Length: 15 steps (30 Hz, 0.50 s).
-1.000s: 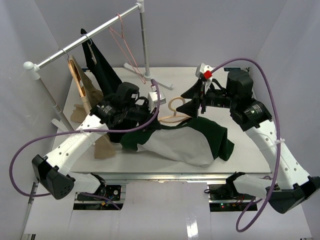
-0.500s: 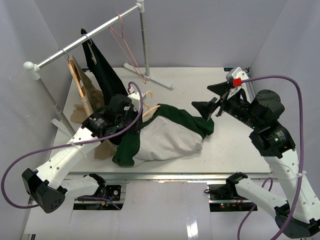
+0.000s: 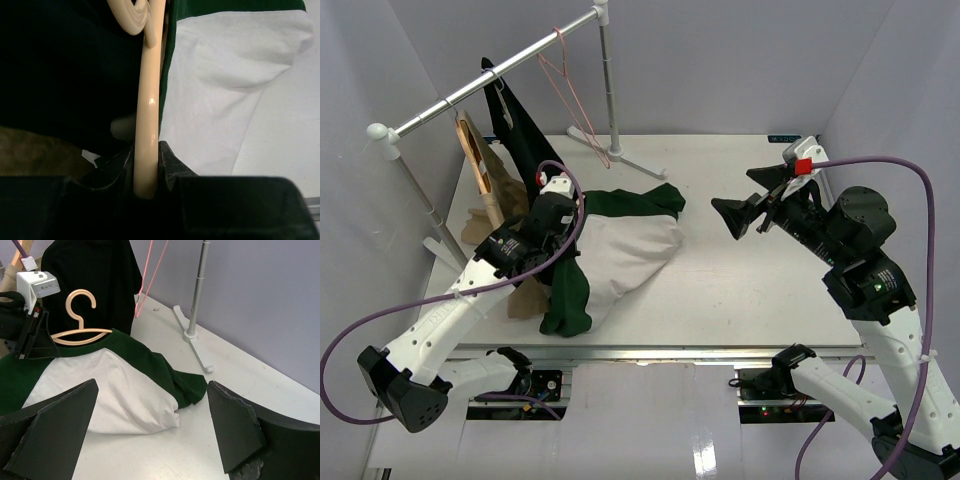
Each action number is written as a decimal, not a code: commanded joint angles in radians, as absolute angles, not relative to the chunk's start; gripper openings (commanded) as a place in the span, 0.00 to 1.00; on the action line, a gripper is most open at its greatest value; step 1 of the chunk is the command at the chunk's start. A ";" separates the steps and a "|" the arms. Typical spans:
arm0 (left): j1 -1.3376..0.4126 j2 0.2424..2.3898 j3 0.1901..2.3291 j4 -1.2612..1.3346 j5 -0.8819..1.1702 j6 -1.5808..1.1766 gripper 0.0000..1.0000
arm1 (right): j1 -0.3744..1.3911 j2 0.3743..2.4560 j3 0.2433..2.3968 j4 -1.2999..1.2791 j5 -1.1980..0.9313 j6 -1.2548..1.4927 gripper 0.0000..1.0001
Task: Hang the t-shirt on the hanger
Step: Place the hanger at the clothesline.
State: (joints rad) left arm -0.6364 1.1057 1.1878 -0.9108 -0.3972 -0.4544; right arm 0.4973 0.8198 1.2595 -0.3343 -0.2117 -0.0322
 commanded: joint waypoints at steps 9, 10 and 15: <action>-0.625 1.294 1.518 -0.806 -0.770 -0.515 0.00 | 0.508 0.762 1.215 -0.293 -0.137 -0.047 0.96; -0.624 1.316 1.542 -0.814 -0.794 -0.522 0.00 | 0.513 0.759 1.213 -0.293 -0.128 -0.050 0.96; -0.620 1.377 1.657 -0.832 -0.858 -0.554 0.00 | 0.524 0.763 1.208 -0.293 -0.101 -0.058 0.96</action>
